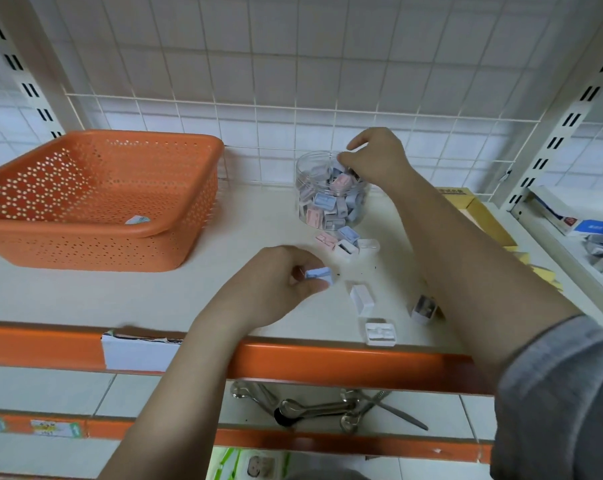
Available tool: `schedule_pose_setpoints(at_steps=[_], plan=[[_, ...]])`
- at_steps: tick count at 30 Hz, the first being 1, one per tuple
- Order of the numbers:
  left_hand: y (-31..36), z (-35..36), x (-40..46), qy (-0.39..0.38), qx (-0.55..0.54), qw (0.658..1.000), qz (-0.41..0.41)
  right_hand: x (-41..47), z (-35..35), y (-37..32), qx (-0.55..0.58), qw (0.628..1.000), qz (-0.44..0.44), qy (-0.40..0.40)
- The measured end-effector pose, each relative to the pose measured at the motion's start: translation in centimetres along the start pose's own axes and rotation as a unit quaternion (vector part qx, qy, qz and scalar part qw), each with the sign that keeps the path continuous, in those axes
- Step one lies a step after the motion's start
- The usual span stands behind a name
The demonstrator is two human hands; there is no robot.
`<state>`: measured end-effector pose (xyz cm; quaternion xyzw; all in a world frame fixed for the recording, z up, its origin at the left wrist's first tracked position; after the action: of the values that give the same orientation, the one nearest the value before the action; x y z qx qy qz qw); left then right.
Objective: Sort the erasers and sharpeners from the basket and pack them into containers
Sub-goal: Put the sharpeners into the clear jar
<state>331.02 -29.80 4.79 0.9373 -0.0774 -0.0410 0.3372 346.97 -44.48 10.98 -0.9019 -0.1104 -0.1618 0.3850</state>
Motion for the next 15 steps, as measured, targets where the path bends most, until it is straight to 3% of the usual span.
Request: schedule_pose_setpoints(at_steps=[4,9,15], plan=[[0.8,-2.8,1.8,0.068,0.011,0.998,0.013,-2.4,-2.1,0.2,-0.02,1.0,0.003,0.013],[2.3,-6.8,7.8,0.154,0.01,0.988,-0.002,-9.3,-3.0,0.5,-0.038,0.993,0.048,-0.104],[4.6,-7.3,14.6,0.146,0.044,0.988,0.002,-15.0,-1.6,1.1,-0.044,0.985,0.065,-0.155]])
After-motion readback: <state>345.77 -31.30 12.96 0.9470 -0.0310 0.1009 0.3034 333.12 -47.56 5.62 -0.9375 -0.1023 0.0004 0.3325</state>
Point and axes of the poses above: each hand's wrist, its own x-axis towards the middle knuckle, its own z-axis out of the palm, y = z × x, the point moved 7 cm from there along x, towards the middle knuckle, and after that the axes turned 11 degrees about -z, right-handed, at the moved point
